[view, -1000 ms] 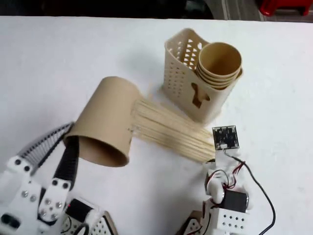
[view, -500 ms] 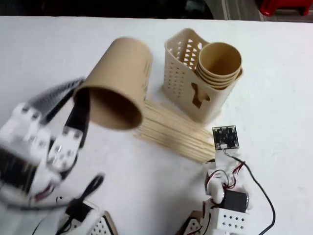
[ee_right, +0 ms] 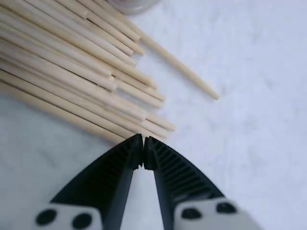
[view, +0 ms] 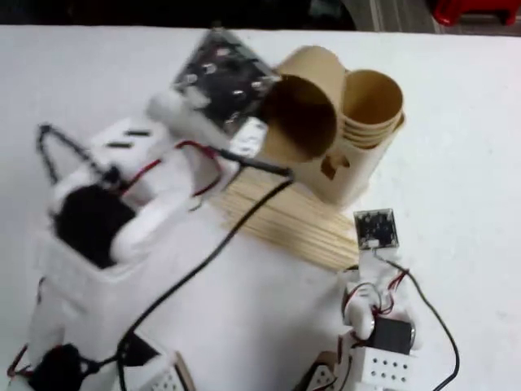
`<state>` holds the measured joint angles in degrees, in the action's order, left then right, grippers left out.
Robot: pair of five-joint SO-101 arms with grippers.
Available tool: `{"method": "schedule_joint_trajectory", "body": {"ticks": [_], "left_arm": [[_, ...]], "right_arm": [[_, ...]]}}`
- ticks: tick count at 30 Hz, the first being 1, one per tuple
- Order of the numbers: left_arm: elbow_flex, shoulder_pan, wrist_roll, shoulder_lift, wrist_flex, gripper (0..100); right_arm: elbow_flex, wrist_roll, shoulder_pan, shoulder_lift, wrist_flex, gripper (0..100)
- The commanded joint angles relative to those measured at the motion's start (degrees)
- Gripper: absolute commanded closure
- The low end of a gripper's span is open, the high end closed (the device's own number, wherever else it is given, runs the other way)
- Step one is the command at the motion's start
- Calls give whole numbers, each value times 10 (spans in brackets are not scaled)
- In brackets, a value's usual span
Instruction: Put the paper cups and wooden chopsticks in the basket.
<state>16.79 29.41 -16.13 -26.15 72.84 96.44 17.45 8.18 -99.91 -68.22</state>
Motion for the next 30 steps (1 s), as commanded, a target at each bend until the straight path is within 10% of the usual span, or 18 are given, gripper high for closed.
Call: {"method": "schedule_joint_trajectory", "body": {"ticks": [1, 30], "left_arm": [[25, 39, 7, 38, -47, 977], [24, 40, 6, 173, -116, 976]], "right_arm": [[6, -2, -5, -6, -4, 981], [6, -2, -5, -6, -4, 981]]}}
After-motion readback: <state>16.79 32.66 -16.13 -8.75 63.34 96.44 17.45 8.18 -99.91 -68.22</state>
